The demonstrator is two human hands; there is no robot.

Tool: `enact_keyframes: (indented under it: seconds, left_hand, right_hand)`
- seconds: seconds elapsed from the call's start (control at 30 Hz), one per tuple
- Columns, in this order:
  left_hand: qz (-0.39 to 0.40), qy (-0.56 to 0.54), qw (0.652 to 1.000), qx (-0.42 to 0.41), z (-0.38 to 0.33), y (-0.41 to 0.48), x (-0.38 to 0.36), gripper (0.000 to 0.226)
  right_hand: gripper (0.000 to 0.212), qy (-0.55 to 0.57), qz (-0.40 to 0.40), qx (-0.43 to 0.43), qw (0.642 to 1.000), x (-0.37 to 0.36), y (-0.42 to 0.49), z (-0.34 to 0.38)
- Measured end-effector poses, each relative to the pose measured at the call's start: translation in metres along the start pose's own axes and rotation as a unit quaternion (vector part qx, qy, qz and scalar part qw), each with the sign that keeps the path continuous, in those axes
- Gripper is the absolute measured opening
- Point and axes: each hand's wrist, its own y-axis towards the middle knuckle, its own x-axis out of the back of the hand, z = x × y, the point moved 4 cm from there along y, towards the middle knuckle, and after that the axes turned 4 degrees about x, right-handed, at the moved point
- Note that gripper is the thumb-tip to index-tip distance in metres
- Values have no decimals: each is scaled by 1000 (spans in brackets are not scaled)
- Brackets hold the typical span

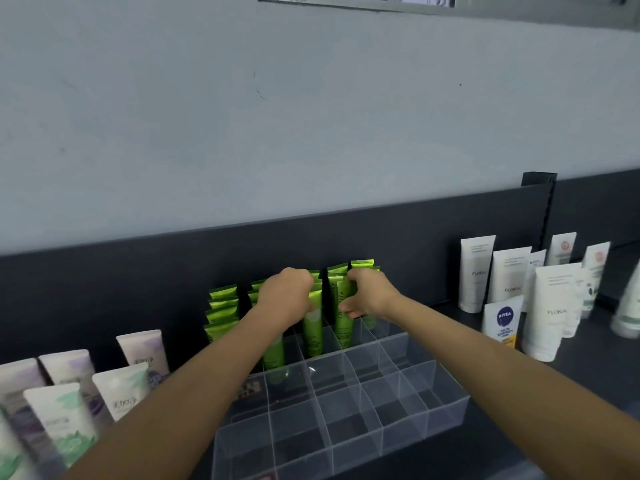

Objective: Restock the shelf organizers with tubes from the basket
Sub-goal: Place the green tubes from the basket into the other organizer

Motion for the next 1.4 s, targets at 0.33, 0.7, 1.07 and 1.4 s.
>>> enact_keyframes:
  seconds: [0.33, 0.7, 1.07, 1.4]
  left_hand:
    - [-54, -35, 998, -13, -3, -11, 11, 32]
    - [-121, -69, 989, -54, -23, -39, 23, 23]
    - [-52, -170, 958, -225, -166, -117, -24, 38]
    - [145, -204, 901, -355, -294, -234, -164, 32]
  right_hand:
    - [44, -7, -28, 26, 999, 3, -2, -5]
    - [40, -49, -119, 36, 991, 31, -40, -8]
    - [10, 17, -129, -49, 990, 79, -209, -88]
    - [9, 23, -85, -266, 960, 22, -386, -269]
